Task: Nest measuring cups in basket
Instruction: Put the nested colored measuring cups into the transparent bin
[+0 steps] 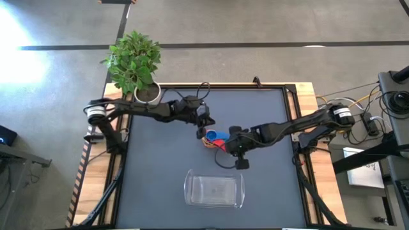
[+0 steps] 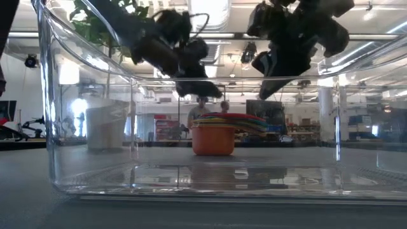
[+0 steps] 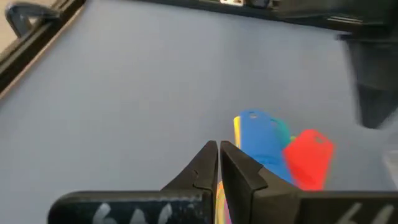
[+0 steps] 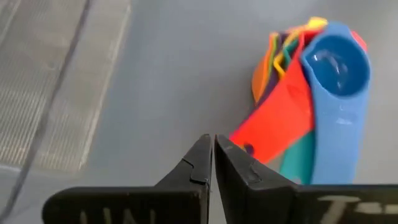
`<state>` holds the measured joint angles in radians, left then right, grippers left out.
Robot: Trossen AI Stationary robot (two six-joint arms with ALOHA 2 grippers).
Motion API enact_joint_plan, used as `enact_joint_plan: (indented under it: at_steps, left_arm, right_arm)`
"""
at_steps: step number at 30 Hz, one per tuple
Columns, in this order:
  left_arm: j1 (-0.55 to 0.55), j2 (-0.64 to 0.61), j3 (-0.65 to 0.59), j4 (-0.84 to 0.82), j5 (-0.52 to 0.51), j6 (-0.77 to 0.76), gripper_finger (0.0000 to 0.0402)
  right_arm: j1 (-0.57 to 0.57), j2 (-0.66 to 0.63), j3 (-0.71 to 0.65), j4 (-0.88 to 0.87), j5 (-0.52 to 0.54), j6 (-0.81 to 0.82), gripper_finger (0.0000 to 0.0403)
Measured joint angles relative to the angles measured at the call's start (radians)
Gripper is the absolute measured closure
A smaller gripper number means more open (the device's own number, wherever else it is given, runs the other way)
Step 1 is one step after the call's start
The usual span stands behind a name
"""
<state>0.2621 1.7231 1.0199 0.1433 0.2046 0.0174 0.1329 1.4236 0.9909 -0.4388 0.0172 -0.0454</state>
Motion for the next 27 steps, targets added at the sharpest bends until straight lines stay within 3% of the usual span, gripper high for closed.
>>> enact_joint_plan:
  at_steps: [10, 16, 22, 27]
  left_arm:
    - [0.031, 0.073, 0.0, 0.039, 0.05, 0.005, 0.0401]
    - [0.007, 0.011, -0.001, 0.001, 0.083, 0.01, 0.0401]
    - [-0.099, -0.067, -0.024, -0.043, 0.062, 0.048, 0.0402]
    - [-0.231, -0.043, -0.024, -0.033, 0.022, 0.084, 0.0402]
  right_arm:
    - [0.0, 0.085, 0.05, 0.007, 0.02, -0.035, 0.0394]
    - [-0.019, 0.009, 0.085, -0.034, 0.088, -0.061, 0.0394]
    - [-0.144, -0.097, 0.052, -0.03, 0.089, -0.035, 0.0394]
    - [-0.278, -0.112, 0.021, -0.013, 0.081, -0.019, 0.0394]
